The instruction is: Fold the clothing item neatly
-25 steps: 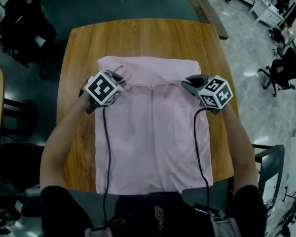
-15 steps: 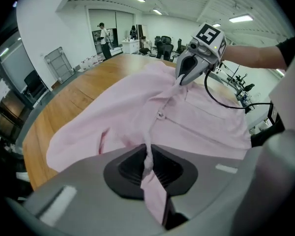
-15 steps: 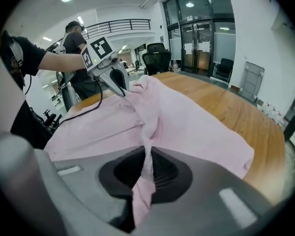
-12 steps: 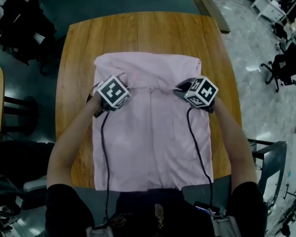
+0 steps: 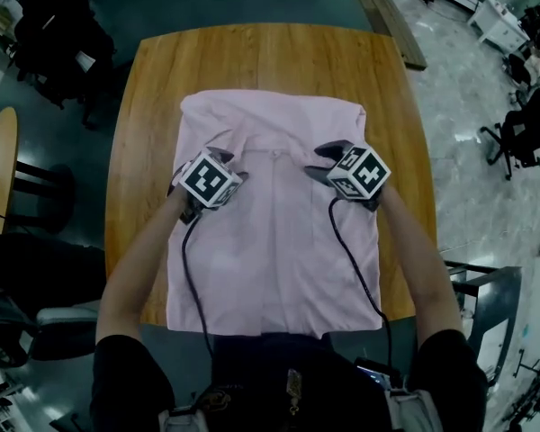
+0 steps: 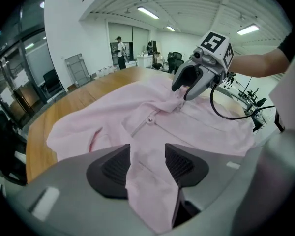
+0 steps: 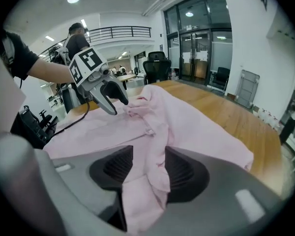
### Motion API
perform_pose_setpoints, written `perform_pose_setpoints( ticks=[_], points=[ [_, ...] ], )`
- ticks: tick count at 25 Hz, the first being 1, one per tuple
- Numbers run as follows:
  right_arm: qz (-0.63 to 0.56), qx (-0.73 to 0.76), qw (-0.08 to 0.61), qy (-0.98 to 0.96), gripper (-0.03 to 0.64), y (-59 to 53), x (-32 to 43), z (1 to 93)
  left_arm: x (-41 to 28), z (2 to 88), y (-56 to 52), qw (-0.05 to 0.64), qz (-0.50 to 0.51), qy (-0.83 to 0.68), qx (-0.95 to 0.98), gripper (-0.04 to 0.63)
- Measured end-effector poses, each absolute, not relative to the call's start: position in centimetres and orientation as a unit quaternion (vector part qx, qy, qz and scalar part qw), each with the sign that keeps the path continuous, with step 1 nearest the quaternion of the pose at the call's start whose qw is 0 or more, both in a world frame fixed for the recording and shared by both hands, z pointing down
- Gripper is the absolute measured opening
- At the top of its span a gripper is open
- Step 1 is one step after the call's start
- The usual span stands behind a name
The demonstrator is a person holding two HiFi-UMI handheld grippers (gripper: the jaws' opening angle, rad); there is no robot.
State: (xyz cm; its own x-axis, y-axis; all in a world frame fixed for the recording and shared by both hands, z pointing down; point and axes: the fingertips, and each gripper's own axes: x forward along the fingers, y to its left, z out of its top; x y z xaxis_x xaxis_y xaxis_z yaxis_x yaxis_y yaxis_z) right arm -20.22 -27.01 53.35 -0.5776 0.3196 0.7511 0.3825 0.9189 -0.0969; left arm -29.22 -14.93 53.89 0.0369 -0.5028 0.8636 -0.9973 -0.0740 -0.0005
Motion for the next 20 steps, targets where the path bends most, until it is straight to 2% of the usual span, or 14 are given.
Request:
perform_pose_setpoints(
  ticks=[6, 13, 20],
  points=[
    [-0.051, -0.145, 0.390, -0.908, 0.192, -24.7, -17.1, 48.4, -28.0, 47.9, -13.2, 0.270, 0.310, -0.641, 0.648, 0.232],
    [-0.059, -0.059, 0.354, -0.932, 0.192, -20.5, -12.9, 42.5, -24.7, 40.1, -9.9, 0.206, 0.215, -0.679, 0.671, 0.167],
    [-0.058, 0.023, 0.313, -0.948, 0.179, -21.5, -11.6, 39.3, -25.0, 36.1, -9.7, 0.163, 0.194, -0.727, 0.638, 0.155]
  ],
)
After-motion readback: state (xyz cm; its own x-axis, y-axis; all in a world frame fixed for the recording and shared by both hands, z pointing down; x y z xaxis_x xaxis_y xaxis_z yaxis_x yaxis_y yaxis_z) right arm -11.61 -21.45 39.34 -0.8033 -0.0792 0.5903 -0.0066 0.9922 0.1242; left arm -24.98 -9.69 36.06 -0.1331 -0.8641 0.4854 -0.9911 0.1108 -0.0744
